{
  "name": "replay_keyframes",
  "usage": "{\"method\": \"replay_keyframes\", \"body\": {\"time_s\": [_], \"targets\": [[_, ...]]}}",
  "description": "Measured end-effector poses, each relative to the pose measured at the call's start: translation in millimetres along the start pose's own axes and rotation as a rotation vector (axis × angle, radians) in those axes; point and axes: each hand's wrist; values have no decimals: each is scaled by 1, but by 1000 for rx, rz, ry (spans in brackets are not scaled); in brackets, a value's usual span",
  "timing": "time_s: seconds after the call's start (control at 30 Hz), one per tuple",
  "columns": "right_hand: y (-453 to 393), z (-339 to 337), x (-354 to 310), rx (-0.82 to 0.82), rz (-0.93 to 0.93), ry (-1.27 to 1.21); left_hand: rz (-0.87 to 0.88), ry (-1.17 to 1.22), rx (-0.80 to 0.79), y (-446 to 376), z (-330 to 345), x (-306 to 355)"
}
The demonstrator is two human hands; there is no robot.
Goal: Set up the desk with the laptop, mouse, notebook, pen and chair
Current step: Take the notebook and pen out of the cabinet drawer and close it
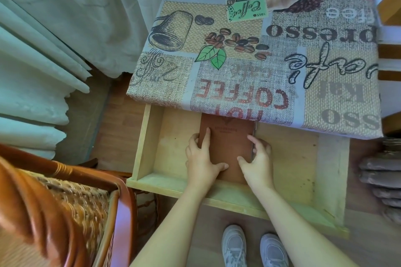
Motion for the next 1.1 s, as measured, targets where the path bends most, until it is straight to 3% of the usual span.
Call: {"method": "replay_keyframes", "body": {"time_s": [0.2, 0.4, 0.83, 1.1], "targets": [[2, -8, -1, 4, -41, -46, 3, 269, -60, 0, -7, -4], [3, -17, -2, 29, 16, -190, -17, 364, -145, 7, -15, 1], [40, -28, -32, 13, -105, -144, 101, 229, -102, 43, -54, 2], [88, -29, -46, -50, -86, -191, 61, 199, -74, 93, -78, -23]]}}
Point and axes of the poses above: each hand's wrist, its own y-axis away from the middle knuckle, its own z-axis out of the palm, x = y × z, and after that the axes turned 5 degrees about -z, right-handed
